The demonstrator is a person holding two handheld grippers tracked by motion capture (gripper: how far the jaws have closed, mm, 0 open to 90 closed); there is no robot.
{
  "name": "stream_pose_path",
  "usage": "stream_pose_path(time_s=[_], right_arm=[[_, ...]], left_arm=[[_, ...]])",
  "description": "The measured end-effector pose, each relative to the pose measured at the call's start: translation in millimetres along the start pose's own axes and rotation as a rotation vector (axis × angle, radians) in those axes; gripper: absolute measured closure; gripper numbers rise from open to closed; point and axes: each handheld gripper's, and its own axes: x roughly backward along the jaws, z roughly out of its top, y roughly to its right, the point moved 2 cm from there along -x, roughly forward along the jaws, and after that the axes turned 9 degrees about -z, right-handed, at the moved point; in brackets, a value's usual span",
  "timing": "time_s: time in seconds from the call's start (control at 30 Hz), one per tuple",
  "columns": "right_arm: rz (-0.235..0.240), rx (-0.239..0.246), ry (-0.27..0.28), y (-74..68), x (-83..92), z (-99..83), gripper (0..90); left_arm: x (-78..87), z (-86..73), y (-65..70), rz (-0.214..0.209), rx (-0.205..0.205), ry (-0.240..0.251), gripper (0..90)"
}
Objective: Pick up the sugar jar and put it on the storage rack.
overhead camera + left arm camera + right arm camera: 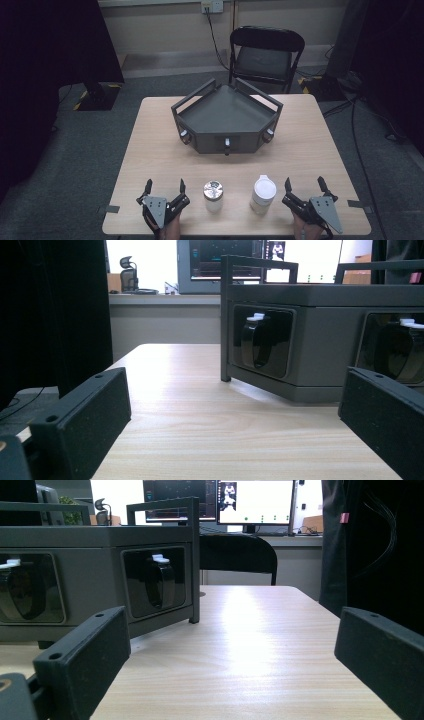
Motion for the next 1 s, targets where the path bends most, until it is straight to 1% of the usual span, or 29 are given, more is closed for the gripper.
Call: stream_pose_path(time_s=[0.07,0.3,0.4,0.47,0.53,0.57,0.63,0.73,0.87,1.0], right_arm=[[0.000,0.000,0.000,0.0,0.0,0.0,0.2],[-0.006,0.000,0.000,-0.9,0.1,0.0,0.2],[-0.011,0.001,0.000,-1.6,0.2,0.1,0.2],[-0.015,0.001,-0.001,-2.2,0.3,0.1,0.2],[-0.017,0.001,-0.001,-2.5,0.4,0.2,0.2],[-0.017,0.001,-0.001,-2.6,0.4,0.2,0.2],[-0.022,0.001,0.000,-3.2,0.5,0.1,0.2],[-0.024,0.001,0.000,-3.5,0.6,0.1,0.2],[-0.027,0.001,0.000,-3.8,0.7,0.1,0.2],[-0.027,0.001,0.000,-3.8,0.7,0.1,0.4]], left_arm=[[0.0,0.0,-0.6,-0.005,0.000,0.000,0.0],[1.1,0.1,-5.5,-0.041,0.002,0.000,0.0],[1.7,0.3,-7.7,-0.052,0.011,0.001,0.0],[2.8,0.3,-8.3,-0.051,0.016,0.006,0.0],[3.6,1.1,-9.0,-0.054,0.033,0.010,0.0],[4.2,3.7,-9.7,-0.059,0.042,0.000,0.0],[5.0,5.4,-9.1,-0.062,0.031,0.004,0.0],[6.1,10.5,-11.8,-0.088,0.040,0.001,0.0],[9.5,17.1,-12.6,-0.103,0.055,0.015,0.0],[11.9,22.6,-13.6,-0.126,0.056,0.020,0.0]])
